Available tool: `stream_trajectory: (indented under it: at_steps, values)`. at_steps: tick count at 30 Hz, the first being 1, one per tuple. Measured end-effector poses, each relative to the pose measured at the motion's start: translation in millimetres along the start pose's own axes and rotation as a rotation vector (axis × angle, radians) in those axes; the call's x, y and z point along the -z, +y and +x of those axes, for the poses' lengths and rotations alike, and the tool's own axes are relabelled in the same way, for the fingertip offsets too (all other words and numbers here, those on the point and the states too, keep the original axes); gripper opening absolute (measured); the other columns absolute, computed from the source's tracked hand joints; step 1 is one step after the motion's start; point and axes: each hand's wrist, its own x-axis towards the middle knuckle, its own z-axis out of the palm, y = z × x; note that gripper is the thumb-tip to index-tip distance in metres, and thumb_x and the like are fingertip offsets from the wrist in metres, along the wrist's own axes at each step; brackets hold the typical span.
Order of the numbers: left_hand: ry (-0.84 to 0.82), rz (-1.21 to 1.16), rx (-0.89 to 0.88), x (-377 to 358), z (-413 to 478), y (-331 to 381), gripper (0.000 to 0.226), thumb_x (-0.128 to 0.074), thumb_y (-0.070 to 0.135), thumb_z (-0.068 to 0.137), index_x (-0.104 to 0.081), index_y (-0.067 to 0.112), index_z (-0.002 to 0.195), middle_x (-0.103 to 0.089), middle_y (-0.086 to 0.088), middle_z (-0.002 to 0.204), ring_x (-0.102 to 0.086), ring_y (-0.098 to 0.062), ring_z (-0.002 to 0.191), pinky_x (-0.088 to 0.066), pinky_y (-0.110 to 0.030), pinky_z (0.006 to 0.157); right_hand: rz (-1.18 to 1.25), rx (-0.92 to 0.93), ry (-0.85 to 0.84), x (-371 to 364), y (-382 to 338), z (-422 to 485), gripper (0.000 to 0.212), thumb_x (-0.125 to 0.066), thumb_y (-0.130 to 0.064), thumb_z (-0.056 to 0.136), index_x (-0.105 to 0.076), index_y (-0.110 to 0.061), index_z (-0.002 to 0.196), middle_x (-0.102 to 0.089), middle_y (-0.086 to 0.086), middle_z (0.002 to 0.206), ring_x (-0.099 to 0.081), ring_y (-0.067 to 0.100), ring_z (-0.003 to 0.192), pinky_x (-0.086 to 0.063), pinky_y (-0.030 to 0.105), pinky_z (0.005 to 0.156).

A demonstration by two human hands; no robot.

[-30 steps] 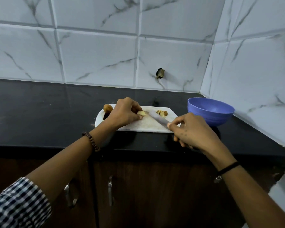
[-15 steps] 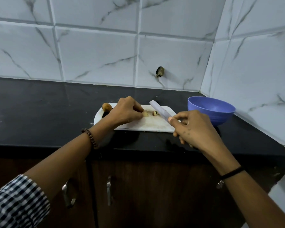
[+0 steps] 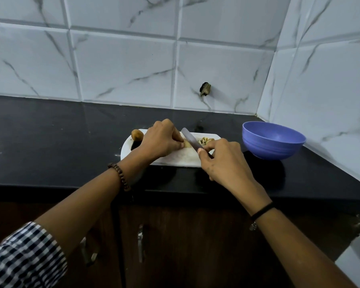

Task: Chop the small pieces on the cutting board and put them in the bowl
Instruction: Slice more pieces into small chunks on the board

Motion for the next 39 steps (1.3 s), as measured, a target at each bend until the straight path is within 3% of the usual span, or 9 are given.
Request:
stream_trajectory:
  at_steps: [12,17,20,22,24,26,30,34,39]
  values:
    - [0.006,0.021,-0.004,-3.9,3.1,-4.5,0.011,-0.073,0.019,0.078,-0.081,0.016,0.085,-0.076,0.002,0.083,-0.068,-0.017,0.084,-0.057,-0.039,0.077,-0.034,-0.012,0.003,-7.7,-13.1,7.9,0.030,-0.053,-0.033,0.094,-0.072,-0.010,0.090,-0.063,0.006,0.065,-0.065,0.027,0.063,-0.058,0.040,0.063]
    - [0.028,0.065,-0.020,-3.8,2.6,-2.3,0.012,-0.072,0.019,0.079,-0.081,0.015,0.086,-0.076,0.002,0.085,-0.068,-0.019,0.085,-0.055,-0.037,0.077,-0.175,-0.023,-0.058,-4.7,-28.8,12.5,0.020,-0.051,-0.027,0.098,-0.053,-0.012,0.085,-0.035,-0.004,0.070,-0.047,0.027,0.072,-0.038,0.033,0.063]
    - [0.022,0.051,-0.007,-4.1,3.3,-2.9,0.010,-0.073,0.021,0.078,-0.081,0.016,0.084,-0.076,0.000,0.084,-0.068,-0.020,0.083,-0.056,-0.040,0.079,-0.223,-0.010,-0.105,2.2,-37.0,11.5,0.010,-0.051,-0.021,0.099,-0.047,-0.014,0.092,-0.029,-0.005,0.072,-0.042,0.024,0.076,-0.034,0.034,0.067]
    - [0.027,0.045,0.001,-4.4,3.5,-2.2,0.010,-0.074,0.022,0.077,-0.081,0.017,0.082,-0.076,0.000,0.084,-0.068,-0.021,0.083,-0.056,-0.042,0.079,-0.238,0.007,-0.144,6.9,-40.6,4.6,0.009,-0.049,-0.020,0.099,-0.044,-0.016,0.092,-0.038,-0.003,0.080,-0.044,0.025,0.082,-0.034,0.034,0.069]
    - [0.027,0.043,0.001,-3.8,3.2,-1.8,0.012,-0.074,0.024,0.078,-0.081,0.016,0.082,-0.076,0.000,0.085,-0.067,-0.020,0.084,-0.056,-0.042,0.079,-0.284,0.033,-0.175,8.9,-42.1,-3.9,0.004,-0.049,-0.019,0.099,-0.049,-0.016,0.096,-0.053,0.007,0.101,-0.052,0.030,0.097,-0.035,0.034,0.070]
    - [0.019,0.029,-0.001,-3.4,3.4,-3.2,0.012,-0.074,0.026,0.079,-0.081,0.016,0.083,-0.076,0.001,0.086,-0.068,-0.019,0.086,-0.057,-0.042,0.078,-0.324,0.050,-0.189,12.1,-42.6,-11.7,0.011,-0.049,-0.019,0.099,-0.053,-0.014,0.107,-0.055,0.011,0.114,-0.055,0.031,0.100,-0.035,0.034,0.069]
    - [-0.015,0.031,0.021,-3.8,4.5,-5.2,0.021,-0.072,0.034,0.084,-0.077,0.018,0.097,-0.074,0.002,0.091,-0.067,-0.018,0.094,-0.055,-0.042,0.085,-0.372,0.052,-0.198,29.0,-44.8,-22.8,0.012,-0.050,-0.023,0.099,-0.042,-0.020,0.092,-0.038,-0.001,0.082,-0.045,0.022,0.076,-0.036,0.034,0.065]
    - [-0.098,0.126,0.010,-8.2,5.8,-3.8,0.031,-0.063,0.033,0.091,-0.067,0.024,0.120,-0.072,0.004,0.104,-0.062,-0.018,0.107,-0.050,-0.041,0.093,-0.369,0.058,-0.227,46.3,-40.4,-28.3,0.023,-0.056,-0.025,0.096,-0.049,-0.018,0.075,-0.053,0.006,0.081,-0.056,0.026,0.073,-0.043,0.034,0.060]
    - [-0.072,0.302,-0.029,-5.5,5.9,-0.5,0.025,-0.056,0.023,0.092,-0.069,0.023,0.113,-0.069,0.002,0.109,-0.053,-0.022,0.113,-0.038,-0.042,0.097,-0.336,0.053,-0.264,74.7,-34.1,-32.6,0.025,-0.057,-0.031,0.094,-0.073,-0.012,0.093,-0.066,0.006,0.079,-0.060,0.024,0.066,-0.044,0.033,0.052]
